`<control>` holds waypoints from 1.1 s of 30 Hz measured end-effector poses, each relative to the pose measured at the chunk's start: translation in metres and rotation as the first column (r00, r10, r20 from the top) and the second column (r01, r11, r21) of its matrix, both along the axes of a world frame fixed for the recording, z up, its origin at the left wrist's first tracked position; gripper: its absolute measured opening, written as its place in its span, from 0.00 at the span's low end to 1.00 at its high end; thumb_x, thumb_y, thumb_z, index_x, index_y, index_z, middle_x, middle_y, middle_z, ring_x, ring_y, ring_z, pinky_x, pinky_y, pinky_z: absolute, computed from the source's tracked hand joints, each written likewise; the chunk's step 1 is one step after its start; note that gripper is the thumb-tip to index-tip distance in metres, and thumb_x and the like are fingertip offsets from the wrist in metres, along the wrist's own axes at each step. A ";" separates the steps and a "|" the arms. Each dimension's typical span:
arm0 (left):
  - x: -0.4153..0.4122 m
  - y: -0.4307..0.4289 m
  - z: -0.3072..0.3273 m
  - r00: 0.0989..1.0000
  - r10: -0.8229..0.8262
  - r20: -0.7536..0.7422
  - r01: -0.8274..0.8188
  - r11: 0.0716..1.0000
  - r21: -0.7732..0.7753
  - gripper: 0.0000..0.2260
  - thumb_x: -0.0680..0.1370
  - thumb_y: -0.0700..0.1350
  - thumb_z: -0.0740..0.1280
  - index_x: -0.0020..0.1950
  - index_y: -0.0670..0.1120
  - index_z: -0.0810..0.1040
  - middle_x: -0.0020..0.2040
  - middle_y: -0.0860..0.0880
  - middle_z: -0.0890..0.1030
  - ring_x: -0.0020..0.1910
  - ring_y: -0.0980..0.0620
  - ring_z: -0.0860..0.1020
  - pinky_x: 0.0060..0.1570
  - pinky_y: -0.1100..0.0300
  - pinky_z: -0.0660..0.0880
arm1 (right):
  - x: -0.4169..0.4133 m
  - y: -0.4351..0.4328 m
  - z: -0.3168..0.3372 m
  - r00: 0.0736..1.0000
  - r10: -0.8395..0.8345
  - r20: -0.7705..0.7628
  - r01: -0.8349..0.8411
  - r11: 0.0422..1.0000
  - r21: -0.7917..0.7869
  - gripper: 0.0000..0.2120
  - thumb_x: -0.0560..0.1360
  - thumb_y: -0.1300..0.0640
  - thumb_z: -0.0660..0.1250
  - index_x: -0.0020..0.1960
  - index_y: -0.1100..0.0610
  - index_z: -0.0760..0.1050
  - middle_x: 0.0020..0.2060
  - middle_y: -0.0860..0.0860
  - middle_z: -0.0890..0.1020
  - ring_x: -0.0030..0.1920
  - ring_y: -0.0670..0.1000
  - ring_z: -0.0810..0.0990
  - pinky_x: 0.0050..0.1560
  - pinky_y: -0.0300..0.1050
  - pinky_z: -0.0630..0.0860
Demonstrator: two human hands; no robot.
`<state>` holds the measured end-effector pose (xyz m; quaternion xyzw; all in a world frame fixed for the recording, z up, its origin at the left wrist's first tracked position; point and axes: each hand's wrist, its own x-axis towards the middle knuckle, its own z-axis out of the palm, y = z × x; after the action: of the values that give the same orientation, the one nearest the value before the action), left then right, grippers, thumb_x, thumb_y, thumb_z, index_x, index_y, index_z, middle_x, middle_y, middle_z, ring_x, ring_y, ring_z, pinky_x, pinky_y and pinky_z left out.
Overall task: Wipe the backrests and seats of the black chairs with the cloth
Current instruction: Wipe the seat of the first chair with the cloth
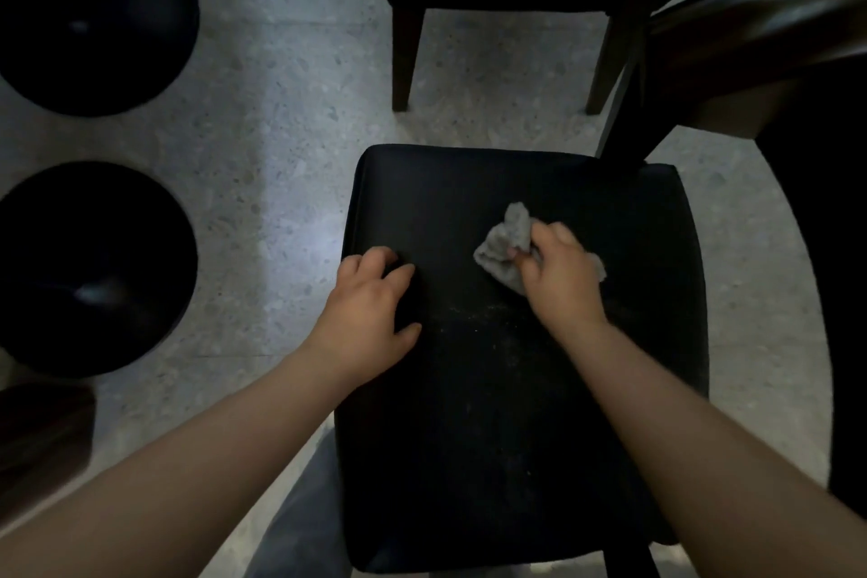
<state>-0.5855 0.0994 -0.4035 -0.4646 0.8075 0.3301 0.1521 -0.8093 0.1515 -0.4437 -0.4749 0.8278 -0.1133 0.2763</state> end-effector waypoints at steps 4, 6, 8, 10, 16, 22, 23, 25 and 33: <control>-0.025 -0.003 0.000 0.994 -0.103 -0.031 0.104 0.994 0.031 0.36 0.74 0.55 0.70 0.79 0.50 0.59 0.77 0.49 0.55 0.74 0.45 0.53 0.73 0.50 0.61 | 0.004 0.036 0.007 0.988 0.089 0.129 -0.093 0.995 0.026 0.07 0.78 0.55 0.66 0.54 0.54 0.78 0.44 0.47 0.73 0.46 0.47 0.75 0.45 0.41 0.67; -0.039 -0.005 -0.001 0.990 -0.139 -0.034 0.140 0.989 0.046 0.38 0.74 0.55 0.70 0.79 0.50 0.56 0.78 0.48 0.52 0.75 0.44 0.51 0.74 0.51 0.58 | -0.008 0.038 0.012 0.995 0.044 0.093 -0.042 0.999 -0.019 0.06 0.77 0.55 0.67 0.51 0.56 0.79 0.43 0.49 0.74 0.45 0.49 0.75 0.44 0.45 0.70; -0.050 -0.005 -0.002 0.985 -0.173 -0.017 0.174 0.982 0.076 0.40 0.74 0.55 0.71 0.80 0.51 0.53 0.79 0.48 0.49 0.76 0.43 0.49 0.75 0.51 0.55 | -0.027 0.031 0.017 0.998 -0.052 0.025 0.054 0.994 -0.097 0.06 0.77 0.56 0.68 0.52 0.57 0.79 0.45 0.53 0.75 0.45 0.51 0.75 0.45 0.45 0.71; -0.059 -0.003 -0.004 0.978 -0.206 0.039 0.201 0.974 0.109 0.42 0.74 0.57 0.71 0.80 0.52 0.50 0.79 0.50 0.46 0.76 0.41 0.46 0.75 0.48 0.55 | -0.048 0.018 0.018 0.992 -0.120 -0.029 0.115 0.984 -0.137 0.08 0.78 0.55 0.66 0.54 0.57 0.78 0.48 0.54 0.75 0.46 0.50 0.74 0.46 0.44 0.69; -0.066 -0.002 -0.008 0.963 -0.232 0.137 0.217 0.969 0.116 0.44 0.72 0.60 0.71 0.80 0.52 0.49 0.78 0.50 0.43 0.76 0.40 0.44 0.75 0.45 0.55 | -0.063 -0.005 -0.002 0.980 -0.162 -0.114 0.157 0.986 -0.051 0.09 0.80 0.55 0.63 0.57 0.57 0.76 0.51 0.54 0.75 0.47 0.49 0.73 0.47 0.43 0.68; -0.069 -0.011 -0.007 0.951 -0.266 0.157 0.243 0.958 0.152 0.44 0.72 0.60 0.71 0.80 0.52 0.51 0.78 0.49 0.45 0.75 0.39 0.45 0.75 0.45 0.56 | -0.031 0.043 0.002 0.996 -0.068 0.051 0.068 0.998 -0.008 0.04 0.79 0.57 0.64 0.52 0.55 0.77 0.45 0.48 0.72 0.44 0.46 0.74 0.44 0.41 0.69; -0.070 -0.011 -0.006 0.948 -0.271 0.166 0.246 0.957 0.155 0.44 0.71 0.61 0.71 0.80 0.52 0.51 0.78 0.49 0.45 0.75 0.39 0.46 0.75 0.45 0.57 | -0.030 0.050 0.004 0.995 -0.040 0.089 0.040 0.999 0.009 0.04 0.79 0.56 0.64 0.51 0.54 0.77 0.44 0.47 0.72 0.43 0.45 0.73 0.43 0.39 0.68; -0.072 -0.011 -0.007 0.944 -0.275 0.180 0.250 0.956 0.152 0.44 0.71 0.61 0.71 0.80 0.52 0.51 0.78 0.48 0.44 0.75 0.38 0.46 0.75 0.46 0.57 | -0.035 0.057 0.009 0.994 0.001 0.106 -0.002 1.000 0.011 0.03 0.78 0.55 0.65 0.48 0.53 0.77 0.42 0.46 0.72 0.40 0.42 0.72 0.39 0.37 0.64; -0.071 0.000 -0.012 0.934 -0.283 0.220 0.263 0.958 0.116 0.47 0.71 0.62 0.71 0.80 0.51 0.46 0.78 0.48 0.40 0.76 0.39 0.42 0.76 0.44 0.54 | -0.096 0.018 -0.003 0.968 -0.231 -0.103 0.222 0.971 -0.088 0.13 0.80 0.55 0.63 0.62 0.60 0.75 0.53 0.59 0.75 0.51 0.56 0.76 0.48 0.43 0.67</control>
<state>-0.6560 0.0997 -0.4156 -0.3768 0.8259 0.2824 0.3102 -0.9049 0.1694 -0.4465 -0.3929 0.8860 -0.1484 0.1963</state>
